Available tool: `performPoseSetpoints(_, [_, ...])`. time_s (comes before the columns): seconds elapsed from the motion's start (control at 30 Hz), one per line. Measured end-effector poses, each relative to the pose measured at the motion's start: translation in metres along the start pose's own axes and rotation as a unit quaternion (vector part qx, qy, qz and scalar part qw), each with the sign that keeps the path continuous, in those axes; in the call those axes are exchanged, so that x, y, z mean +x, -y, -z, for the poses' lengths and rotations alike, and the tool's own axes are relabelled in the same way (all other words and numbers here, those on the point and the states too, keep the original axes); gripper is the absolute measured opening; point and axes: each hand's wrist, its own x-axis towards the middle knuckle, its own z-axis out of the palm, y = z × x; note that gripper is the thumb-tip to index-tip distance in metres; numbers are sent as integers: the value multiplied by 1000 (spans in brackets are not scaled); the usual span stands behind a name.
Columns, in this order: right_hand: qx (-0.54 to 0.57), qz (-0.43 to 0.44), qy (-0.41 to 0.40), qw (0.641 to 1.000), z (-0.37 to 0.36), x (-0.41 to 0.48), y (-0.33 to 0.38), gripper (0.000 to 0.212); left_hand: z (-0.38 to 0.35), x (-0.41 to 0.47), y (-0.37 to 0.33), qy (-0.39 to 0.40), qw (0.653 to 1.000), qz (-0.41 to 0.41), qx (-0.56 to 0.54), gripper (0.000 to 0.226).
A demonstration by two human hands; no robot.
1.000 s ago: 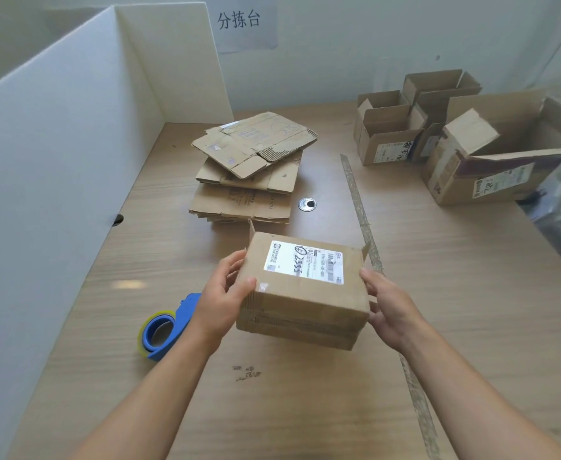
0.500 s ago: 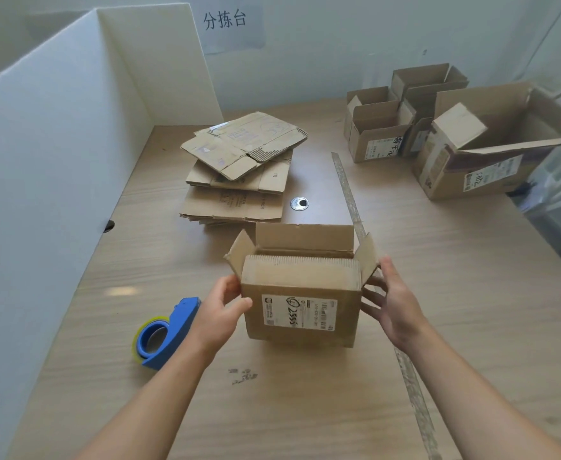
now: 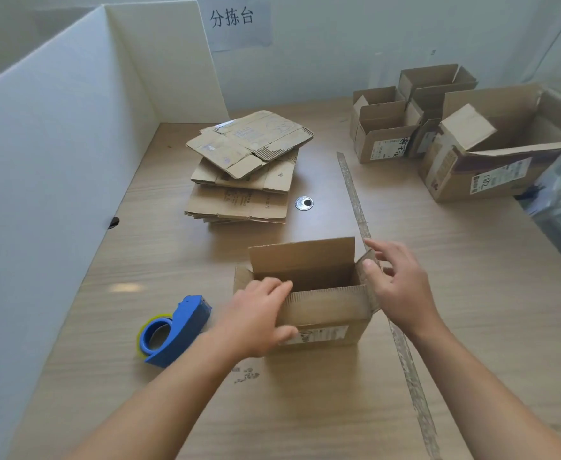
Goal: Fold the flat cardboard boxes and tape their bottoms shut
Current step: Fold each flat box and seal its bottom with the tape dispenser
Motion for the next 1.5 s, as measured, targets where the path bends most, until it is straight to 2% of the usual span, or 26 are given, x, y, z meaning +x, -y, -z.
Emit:
performPoseSetpoints(0.07, [-38,85,33,995,-2,3,6,31,-8,0,-8,3,998,-1,65,68])
performPoseSetpoints(0.13, [-68,127,106,984,-8,8,8,27,-16,-2,-8,-37,996,-14,80,56])
performPoseSetpoints(0.2, [-110,125,174,970,-13,15,6,24,-22,-5,-5,-84,992,-44,78,49])
performPoseSetpoints(0.27, [-135,109,219,960,-16,23,5,25,-30,-8,0,-164,980,-88,73,39])
performPoseSetpoints(0.37, [-156,101,251,950,-17,33,4,32,-36,-18,5,-203,960,-177,73,28])
performPoseSetpoints(0.47, [-190,89,268,940,-18,43,1,41,-44,-29,8,-170,957,-225,71,31])
performPoseSetpoints(0.57, [-242,72,295,921,-24,46,-6,45,-39,-35,8,-83,977,-194,32,19])
performPoseSetpoints(0.63, [-278,58,307,908,-30,45,-10,49,-31,-34,8,-10,991,-132,-32,58])
performPoseSetpoints(0.7, [-283,41,308,907,-34,43,-12,51,-28,-32,12,36,993,-85,-78,82])
performPoseSetpoints(0.73, [-283,35,308,908,-36,42,-13,52,-28,-30,13,49,992,-71,-89,83])
performPoseSetpoints(0.83, [-288,32,313,904,-39,41,-18,51,-22,-23,14,107,986,-37,-118,54])
performPoseSetpoints(0.9, [-279,31,314,907,-40,42,-20,49,-21,-20,13,128,987,-33,-91,47])
performPoseSetpoints(0.97, [-272,31,314,909,-40,44,-22,49,-21,-20,8,129,990,-38,-48,49])
performPoseSetpoints(1.2, [-250,41,289,923,-36,38,-19,48,-32,-21,5,59,995,-64,47,54])
performPoseSetpoints(1.37, [-181,61,299,935,-29,20,1,45,-25,-15,12,40,996,-80,7,52])
performPoseSetpoints(1.5, [-195,52,389,899,-27,0,5,44,-14,-19,22,-17,993,-102,-48,57])
